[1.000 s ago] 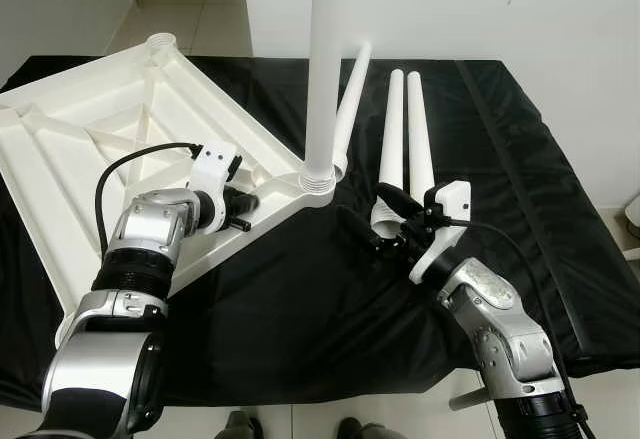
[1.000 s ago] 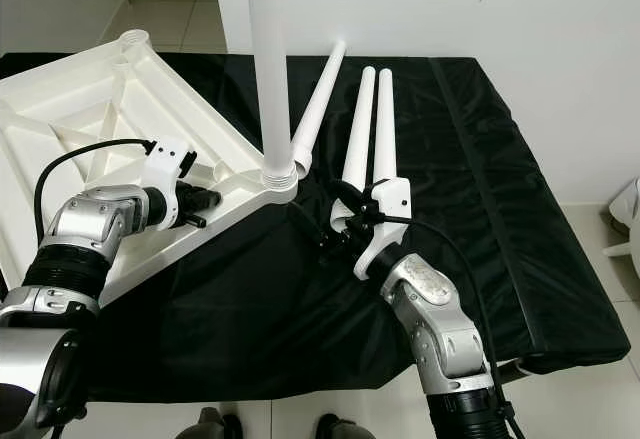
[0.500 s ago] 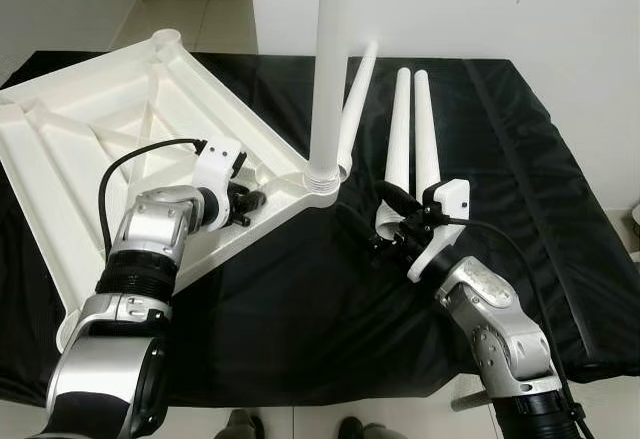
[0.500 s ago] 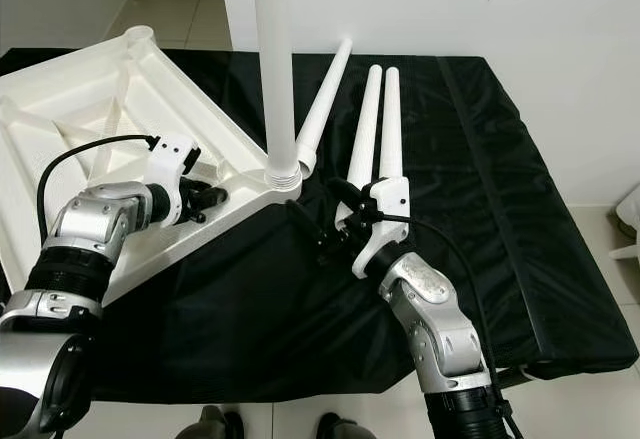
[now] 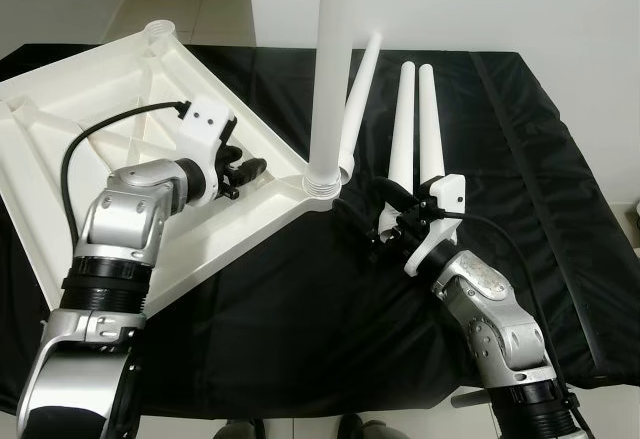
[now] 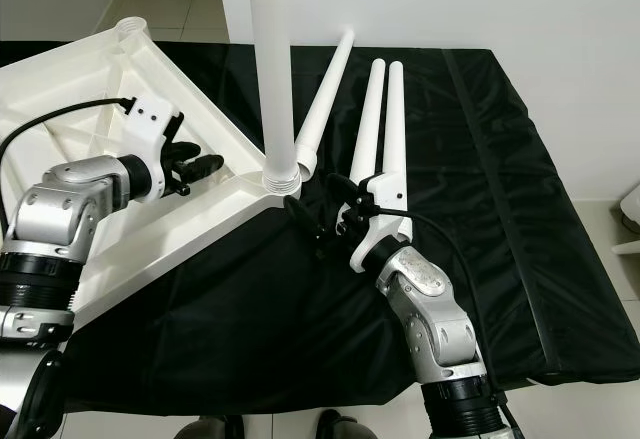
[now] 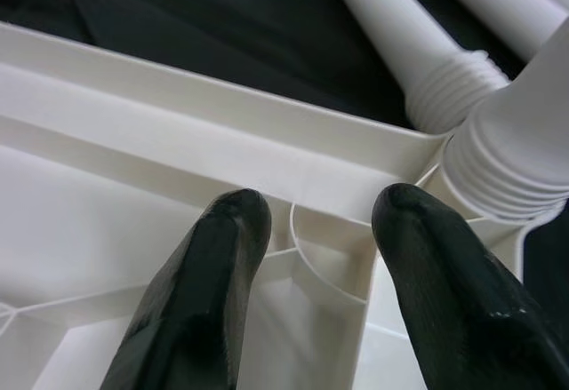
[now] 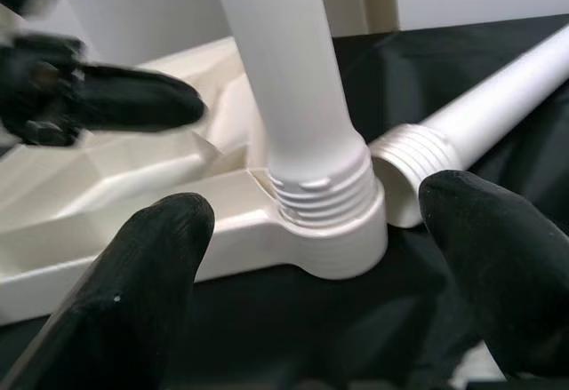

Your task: Building children table

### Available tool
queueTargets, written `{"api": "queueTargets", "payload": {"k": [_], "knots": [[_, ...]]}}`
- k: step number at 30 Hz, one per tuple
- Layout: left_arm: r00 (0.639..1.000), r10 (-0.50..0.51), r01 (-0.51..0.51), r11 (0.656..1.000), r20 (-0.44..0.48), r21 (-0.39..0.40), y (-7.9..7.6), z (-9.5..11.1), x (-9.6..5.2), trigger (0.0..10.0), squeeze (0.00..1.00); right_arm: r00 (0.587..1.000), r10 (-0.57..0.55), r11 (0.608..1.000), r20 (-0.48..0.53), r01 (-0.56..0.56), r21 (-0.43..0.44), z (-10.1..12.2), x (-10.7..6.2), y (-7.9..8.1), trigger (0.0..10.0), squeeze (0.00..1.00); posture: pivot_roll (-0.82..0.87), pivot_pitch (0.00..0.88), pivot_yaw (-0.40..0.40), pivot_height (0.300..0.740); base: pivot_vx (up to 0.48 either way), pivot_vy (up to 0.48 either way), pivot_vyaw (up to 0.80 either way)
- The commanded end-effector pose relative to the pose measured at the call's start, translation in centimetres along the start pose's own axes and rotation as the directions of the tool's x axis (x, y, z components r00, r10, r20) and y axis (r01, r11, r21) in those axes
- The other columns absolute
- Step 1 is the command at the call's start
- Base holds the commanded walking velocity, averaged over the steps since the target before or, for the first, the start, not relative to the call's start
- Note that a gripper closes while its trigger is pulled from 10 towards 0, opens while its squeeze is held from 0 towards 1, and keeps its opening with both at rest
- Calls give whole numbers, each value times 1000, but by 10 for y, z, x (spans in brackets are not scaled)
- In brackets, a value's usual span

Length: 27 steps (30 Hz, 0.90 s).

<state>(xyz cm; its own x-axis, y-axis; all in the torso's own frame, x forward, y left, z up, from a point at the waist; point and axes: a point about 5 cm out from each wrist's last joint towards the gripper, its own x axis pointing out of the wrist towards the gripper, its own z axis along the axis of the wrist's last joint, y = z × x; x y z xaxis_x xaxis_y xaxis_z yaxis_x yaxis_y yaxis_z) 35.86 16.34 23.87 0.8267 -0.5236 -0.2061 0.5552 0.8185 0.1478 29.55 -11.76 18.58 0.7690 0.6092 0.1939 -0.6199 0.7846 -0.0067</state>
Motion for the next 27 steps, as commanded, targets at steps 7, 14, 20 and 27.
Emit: {"api": "queueTargets", "payload": {"k": [7,14,20,27], "knots": [[998,41,-42,999,-49,-28,29,-12,-14,10000,0,980,-201,979,6,201,-18,-6,3,-19,10000,0,10,138,-1,740,0,0,0],[963,213,-213,977,-163,20,48,-35,-22,10000,0,989,-145,989,0,145,-22,-11,0,-8,10000,0,11,138,0,740,0,0,0],[927,296,-281,955,-231,94,62,-50,-33,10000,0,994,-111,994,-16,111,1,-17,-1,5,10000,0,11,135,0,740,0,0,0],[946,245,-233,969,-214,79,56,-50,-33,10000,0,966,-253,967,46,253,-6,-9,1,-9,10000,0,16,128,-2,740,0,0,0]]}}
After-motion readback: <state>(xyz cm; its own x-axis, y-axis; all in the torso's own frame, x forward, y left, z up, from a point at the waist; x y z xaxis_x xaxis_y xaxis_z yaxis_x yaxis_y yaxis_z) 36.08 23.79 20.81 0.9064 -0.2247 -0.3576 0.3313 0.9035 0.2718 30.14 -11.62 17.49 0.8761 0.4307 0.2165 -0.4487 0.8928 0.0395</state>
